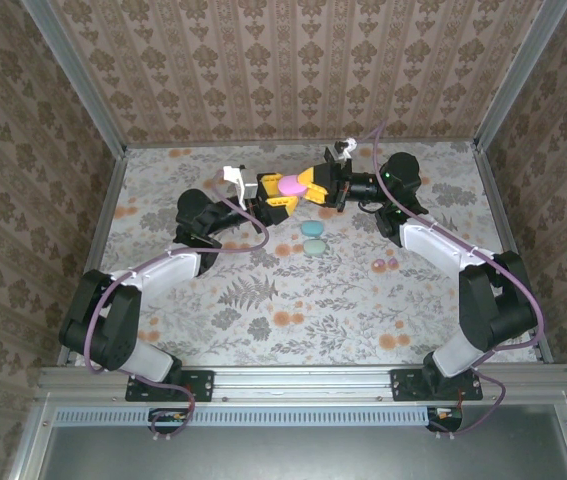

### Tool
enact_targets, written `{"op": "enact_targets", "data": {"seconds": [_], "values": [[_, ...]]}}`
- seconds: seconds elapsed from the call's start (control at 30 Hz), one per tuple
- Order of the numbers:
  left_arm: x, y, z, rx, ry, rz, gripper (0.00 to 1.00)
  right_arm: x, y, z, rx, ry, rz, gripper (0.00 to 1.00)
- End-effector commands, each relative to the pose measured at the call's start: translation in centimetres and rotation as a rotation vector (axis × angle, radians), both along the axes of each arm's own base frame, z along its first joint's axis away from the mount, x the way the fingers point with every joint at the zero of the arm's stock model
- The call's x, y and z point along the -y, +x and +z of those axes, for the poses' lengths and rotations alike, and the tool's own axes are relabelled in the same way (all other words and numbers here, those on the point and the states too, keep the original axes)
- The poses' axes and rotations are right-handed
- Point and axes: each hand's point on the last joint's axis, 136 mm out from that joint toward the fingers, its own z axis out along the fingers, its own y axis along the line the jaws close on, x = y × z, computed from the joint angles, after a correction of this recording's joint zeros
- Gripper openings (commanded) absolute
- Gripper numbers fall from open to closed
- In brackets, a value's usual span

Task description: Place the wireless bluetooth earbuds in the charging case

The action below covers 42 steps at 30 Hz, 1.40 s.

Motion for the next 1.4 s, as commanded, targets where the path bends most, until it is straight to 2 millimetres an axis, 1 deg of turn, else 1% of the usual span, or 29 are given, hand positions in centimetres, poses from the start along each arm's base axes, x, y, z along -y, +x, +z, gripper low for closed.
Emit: {"op": "enact_targets", "data": {"seconds": [0.0,0.1,0.37,0.53,0.63,0.77,0.87,0.97,1.03,1.17,1.27,1.37], "values": [[0.2,-0.3,2.1,0.053,-0.04,-0.007,0.44,-0.4,0.2,-0.2,0.022,0.001,0.003,0.21],[0.2,-0.3,2.0,0.053,-0.037,-0.008,0.47,-0.4,0.3,-0.3,0.02,0.003,0.001,0.21],[0.3,-0.3,1.9,0.055,-0.035,-0.009,0.46,-0.4,0.3,0.1,0.028,0.009,0.003,0.21],[0.4,-0.3,2.0,0.056,-0.036,-0.011,0.45,-0.4,0.5,-0.6,0.012,0.005,-0.001,0.21],[0.4,-0.2,1.9,0.052,-0.033,-0.014,0.4,-0.6,0.7,-1.0,0.003,0.001,-0.002,0.22],[0.5,-0.2,1.4,0.042,-0.012,-0.013,0.34,-0.6,0.9,-2.3,-0.012,-0.032,-0.014,0.26],[0.5,-0.3,0.7,0.028,0.012,-0.013,0.34,-0.5,1.0,-3.1,-0.014,-0.075,-0.024,0.34],[0.5,-0.5,-0.1,0.015,0.035,-0.013,0.33,-0.4,0.9,-3.4,-0.003,-0.11,-0.03,0.37],[0.4,-0.6,-0.4,0.01,0.048,-0.013,0.32,-0.4,0.8,-3.4,0.002,-0.121,-0.028,0.41],[0.5,-0.7,-1.3,-0.01,0.086,-0.013,0.32,-0.4,0.5,-3.5,0.002,-0.13,-0.017,0.42],[0.5,-0.7,-1.8,-0.02,0.115,-0.007,0.32,-0.3,0.3,-3.9,0.001,-0.137,-0.01,0.35],[0.5,-0.7,-1.9,-0.022,0.143,-0.004,0.32,-0.1,0.2,-4.3,-0.008,-0.144,-0.012,0.35]]}}
